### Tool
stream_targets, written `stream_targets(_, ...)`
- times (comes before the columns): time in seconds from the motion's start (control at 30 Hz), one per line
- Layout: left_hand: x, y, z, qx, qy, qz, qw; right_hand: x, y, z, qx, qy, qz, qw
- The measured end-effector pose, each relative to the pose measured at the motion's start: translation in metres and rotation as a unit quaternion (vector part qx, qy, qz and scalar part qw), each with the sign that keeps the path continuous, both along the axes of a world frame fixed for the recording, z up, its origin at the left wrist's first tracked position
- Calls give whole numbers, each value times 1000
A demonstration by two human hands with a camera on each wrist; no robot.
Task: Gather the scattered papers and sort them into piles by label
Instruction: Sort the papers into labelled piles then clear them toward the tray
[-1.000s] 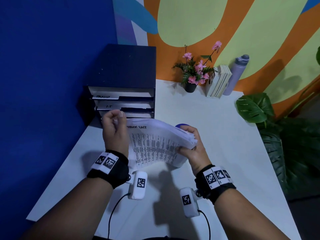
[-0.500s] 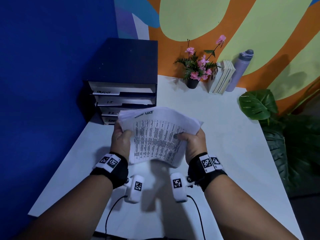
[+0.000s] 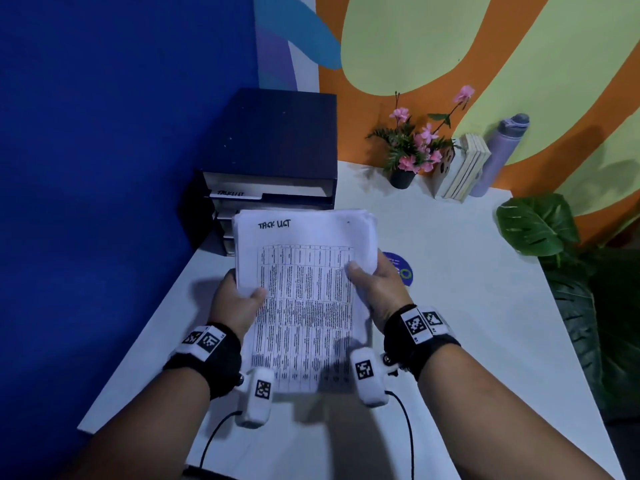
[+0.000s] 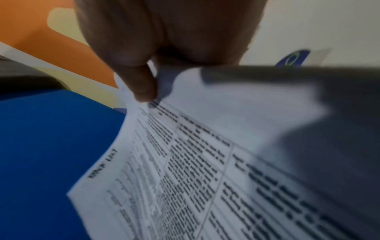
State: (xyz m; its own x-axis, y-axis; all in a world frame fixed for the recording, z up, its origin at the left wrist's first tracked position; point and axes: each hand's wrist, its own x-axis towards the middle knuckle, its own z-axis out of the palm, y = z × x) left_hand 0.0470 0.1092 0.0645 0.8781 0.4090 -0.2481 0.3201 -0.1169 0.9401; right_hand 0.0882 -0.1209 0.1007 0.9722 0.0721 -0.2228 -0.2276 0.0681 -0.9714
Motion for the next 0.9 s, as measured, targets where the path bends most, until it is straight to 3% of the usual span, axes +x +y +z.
stream_targets(0.13,-7,36,-1,-51,41,0,998,16,35,-1,-63,16,-4,998)
stream_targets(0.4,-29,92,-1,-123,82,-70,986,62,76,4,-78,55,-41,995)
stream_targets(0.73,-33,112,26,-212,46,-182,959,89,84,22,-96,27,-16,995)
stream_targets(0.9,-32,102,27,-195,127,-184,955,92,88,17,-116,41,-49,991)
